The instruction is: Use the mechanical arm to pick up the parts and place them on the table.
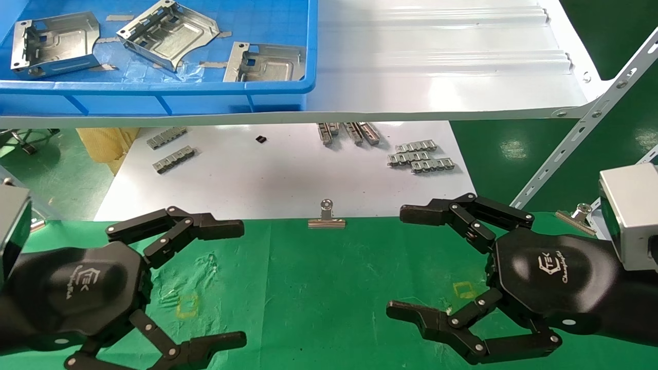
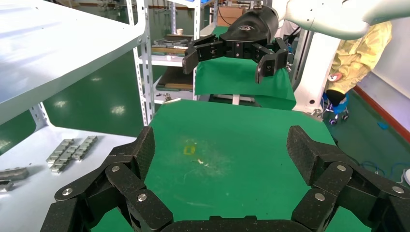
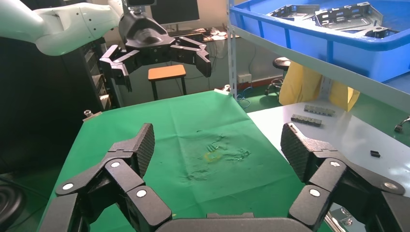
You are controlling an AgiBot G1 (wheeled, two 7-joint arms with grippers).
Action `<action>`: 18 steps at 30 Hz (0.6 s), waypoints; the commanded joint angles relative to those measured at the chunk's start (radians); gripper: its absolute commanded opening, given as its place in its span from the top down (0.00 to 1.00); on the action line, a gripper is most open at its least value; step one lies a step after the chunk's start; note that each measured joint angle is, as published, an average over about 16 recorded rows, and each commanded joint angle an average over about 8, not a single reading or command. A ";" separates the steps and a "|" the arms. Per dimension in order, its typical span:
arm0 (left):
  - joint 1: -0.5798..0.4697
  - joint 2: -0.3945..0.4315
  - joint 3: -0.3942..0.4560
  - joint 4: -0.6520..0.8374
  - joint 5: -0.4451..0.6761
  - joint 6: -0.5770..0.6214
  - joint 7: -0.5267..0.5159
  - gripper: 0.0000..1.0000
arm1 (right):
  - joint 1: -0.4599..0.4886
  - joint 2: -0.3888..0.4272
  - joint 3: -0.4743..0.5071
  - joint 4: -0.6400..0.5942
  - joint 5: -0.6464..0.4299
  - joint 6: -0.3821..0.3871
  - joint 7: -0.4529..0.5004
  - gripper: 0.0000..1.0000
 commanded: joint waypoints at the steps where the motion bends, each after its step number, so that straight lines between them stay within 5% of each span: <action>1: 0.000 0.000 0.000 0.000 0.000 0.000 0.000 0.00 | 0.000 0.000 0.000 0.000 0.000 0.000 0.000 0.30; 8: 0.000 0.000 0.000 0.000 0.000 0.000 0.000 0.00 | 0.000 0.000 0.000 0.000 0.000 0.000 0.000 1.00; 18: 0.000 0.000 0.000 0.000 0.000 0.000 0.000 0.00 | 0.000 0.000 0.000 0.000 0.000 0.000 0.000 1.00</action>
